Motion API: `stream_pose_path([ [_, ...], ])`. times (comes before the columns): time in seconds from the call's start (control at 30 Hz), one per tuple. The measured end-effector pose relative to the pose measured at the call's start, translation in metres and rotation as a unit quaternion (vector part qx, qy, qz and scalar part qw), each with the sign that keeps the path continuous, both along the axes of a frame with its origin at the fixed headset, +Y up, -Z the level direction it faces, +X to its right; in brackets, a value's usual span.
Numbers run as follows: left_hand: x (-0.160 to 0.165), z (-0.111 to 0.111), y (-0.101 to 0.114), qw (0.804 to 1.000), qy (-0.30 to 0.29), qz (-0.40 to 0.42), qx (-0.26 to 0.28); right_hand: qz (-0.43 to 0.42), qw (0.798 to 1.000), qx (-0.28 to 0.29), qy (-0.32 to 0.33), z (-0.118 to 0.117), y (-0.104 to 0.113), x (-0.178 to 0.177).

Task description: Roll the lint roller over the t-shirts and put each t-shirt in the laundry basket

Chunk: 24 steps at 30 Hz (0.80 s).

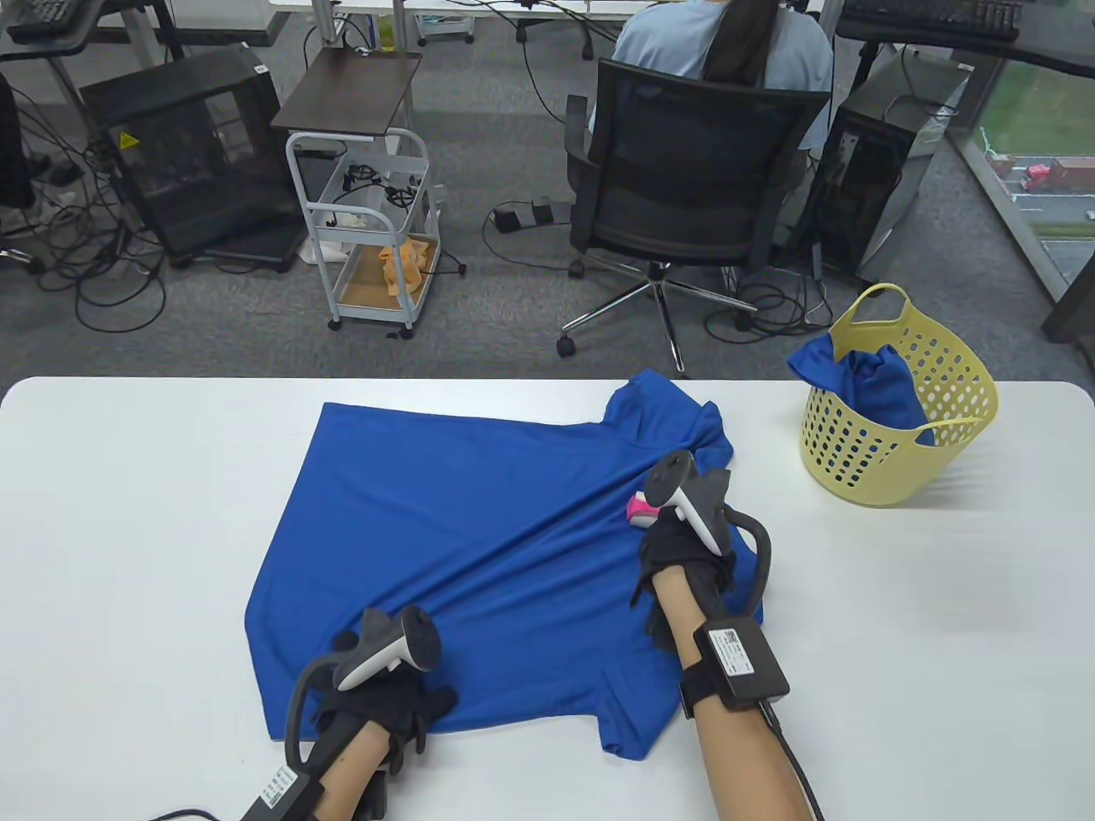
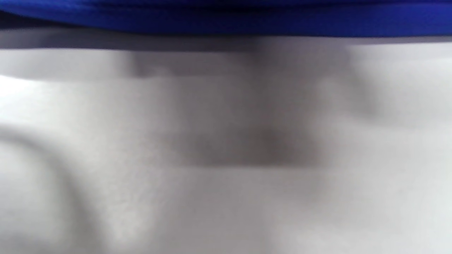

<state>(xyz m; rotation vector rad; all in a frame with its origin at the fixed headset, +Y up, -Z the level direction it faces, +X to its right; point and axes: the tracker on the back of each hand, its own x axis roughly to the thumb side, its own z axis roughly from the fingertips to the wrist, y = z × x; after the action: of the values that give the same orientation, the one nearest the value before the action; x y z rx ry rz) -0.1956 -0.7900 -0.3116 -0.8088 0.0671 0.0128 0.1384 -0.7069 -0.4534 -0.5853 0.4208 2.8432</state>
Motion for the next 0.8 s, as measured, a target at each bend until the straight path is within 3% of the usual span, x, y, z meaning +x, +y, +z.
stream_pose_path([
  [0.23,0.000,0.000,0.000,1.000,-0.003,0.000,-0.003,0.012,0.999,0.022,-0.046,-0.064,-0.011,0.021],
  [0.4,0.001,-0.001,0.000,1.000,-0.004,0.000,-0.004,-0.030,0.998,0.018,-0.054,-0.076,-0.022,0.037],
  [0.53,0.001,-0.001,0.000,1.000,-0.004,-0.001,-0.003,-0.038,0.994,0.092,-0.034,-0.059,-0.015,0.046],
  [0.63,0.001,-0.001,0.000,1.000,-0.004,-0.002,-0.002,-0.047,0.990,0.132,-0.009,-0.034,0.005,0.052],
  [0.8,0.001,-0.001,0.000,1.000,-0.005,-0.002,-0.001,-0.054,0.979,0.195,0.037,0.032,0.045,0.066],
])
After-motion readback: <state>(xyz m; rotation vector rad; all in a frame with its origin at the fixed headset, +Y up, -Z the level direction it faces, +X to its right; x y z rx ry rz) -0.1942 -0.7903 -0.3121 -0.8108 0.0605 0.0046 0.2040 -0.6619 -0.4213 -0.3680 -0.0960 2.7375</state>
